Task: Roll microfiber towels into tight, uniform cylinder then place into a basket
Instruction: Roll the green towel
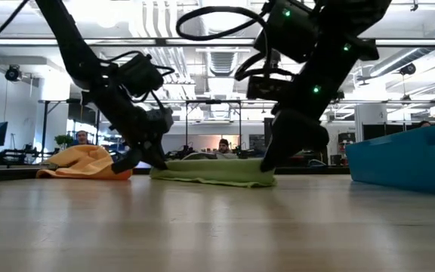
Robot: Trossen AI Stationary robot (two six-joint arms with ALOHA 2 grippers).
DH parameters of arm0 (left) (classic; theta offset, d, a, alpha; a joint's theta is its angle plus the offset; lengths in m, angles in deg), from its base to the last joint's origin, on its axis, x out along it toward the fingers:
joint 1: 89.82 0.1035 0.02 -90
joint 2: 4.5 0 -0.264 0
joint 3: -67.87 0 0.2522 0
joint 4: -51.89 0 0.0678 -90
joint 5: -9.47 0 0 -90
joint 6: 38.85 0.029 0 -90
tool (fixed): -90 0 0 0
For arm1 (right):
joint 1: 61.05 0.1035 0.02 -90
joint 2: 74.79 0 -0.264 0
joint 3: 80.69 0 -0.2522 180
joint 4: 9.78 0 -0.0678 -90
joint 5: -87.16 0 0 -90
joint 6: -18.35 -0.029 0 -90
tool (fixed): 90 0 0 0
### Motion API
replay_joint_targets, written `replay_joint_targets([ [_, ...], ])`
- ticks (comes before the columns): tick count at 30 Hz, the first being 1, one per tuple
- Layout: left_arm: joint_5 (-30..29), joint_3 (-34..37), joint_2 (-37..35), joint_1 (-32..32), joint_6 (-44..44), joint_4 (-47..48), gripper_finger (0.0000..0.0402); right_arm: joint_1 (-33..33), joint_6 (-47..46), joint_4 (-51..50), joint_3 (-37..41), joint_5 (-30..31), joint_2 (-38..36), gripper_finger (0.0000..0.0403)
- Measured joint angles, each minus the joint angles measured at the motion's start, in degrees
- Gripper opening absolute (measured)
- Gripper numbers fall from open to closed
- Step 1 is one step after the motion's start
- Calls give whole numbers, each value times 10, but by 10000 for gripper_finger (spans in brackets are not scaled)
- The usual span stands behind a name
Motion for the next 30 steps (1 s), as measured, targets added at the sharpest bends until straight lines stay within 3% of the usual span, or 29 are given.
replay_joint_targets([
  [6, -12, 0, -8, 1, -1, 4, 42, 3, -45, -1, -29, -4, 9, 21],
  [11, -13, -1, -13, 1, -2, 16, 82, 3, -87, 10, -45, -12, 10, 77],
  [15, -12, -15, -14, 0, -14, 67, 100, 3, -124, 48, -45, -24, 27, 127],
  [20, 1, -46, -20, -1, -90, 137, 112, 8, -149, 93, -67, -39, 54, 169],
  [26, 10, -86, -46, -4, -107, 250, 141, 8, -162, 91, -118, -39, 71, 197],
  [30, 10, -107, -80, 0, -128, 321, 172, 7, -133, 29, -137, -38, 60, 205],
])
